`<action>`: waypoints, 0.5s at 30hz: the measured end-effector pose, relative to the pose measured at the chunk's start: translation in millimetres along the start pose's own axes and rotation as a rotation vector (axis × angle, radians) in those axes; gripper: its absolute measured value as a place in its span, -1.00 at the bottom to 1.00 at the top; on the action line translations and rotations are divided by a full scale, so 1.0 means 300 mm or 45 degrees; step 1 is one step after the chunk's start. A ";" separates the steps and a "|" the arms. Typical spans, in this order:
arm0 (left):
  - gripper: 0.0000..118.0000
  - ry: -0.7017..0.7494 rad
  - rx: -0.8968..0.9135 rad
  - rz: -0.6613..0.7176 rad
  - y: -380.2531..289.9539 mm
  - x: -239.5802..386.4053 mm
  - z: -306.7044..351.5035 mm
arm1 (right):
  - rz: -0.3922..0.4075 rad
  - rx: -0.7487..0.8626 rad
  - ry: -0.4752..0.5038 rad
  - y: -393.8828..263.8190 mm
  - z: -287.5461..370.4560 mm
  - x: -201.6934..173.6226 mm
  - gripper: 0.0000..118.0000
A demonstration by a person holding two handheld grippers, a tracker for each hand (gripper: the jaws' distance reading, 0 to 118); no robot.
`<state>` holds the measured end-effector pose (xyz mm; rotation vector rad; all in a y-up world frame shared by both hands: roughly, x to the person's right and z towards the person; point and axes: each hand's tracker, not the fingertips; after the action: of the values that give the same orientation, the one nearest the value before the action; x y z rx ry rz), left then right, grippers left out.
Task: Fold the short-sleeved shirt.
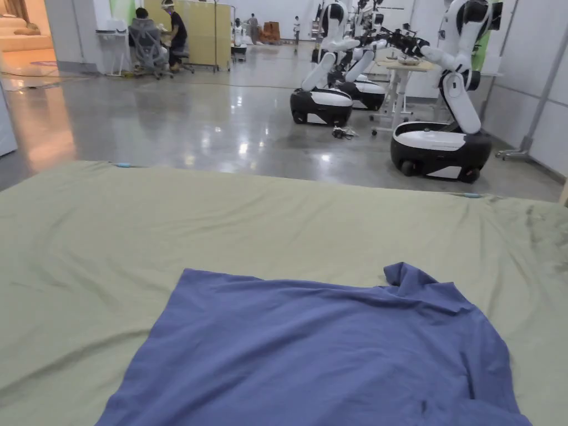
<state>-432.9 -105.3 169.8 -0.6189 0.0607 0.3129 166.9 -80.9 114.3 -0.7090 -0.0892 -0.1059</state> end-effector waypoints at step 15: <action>0.23 0.010 0.534 -0.319 0.142 0.308 0.355 | 0.121 0.409 0.176 0.138 0.342 -0.209 0.20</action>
<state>-362.0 14.0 218.9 -0.2073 0.0534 0.0498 105.3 21.4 157.8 -0.3833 0.0593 -0.0472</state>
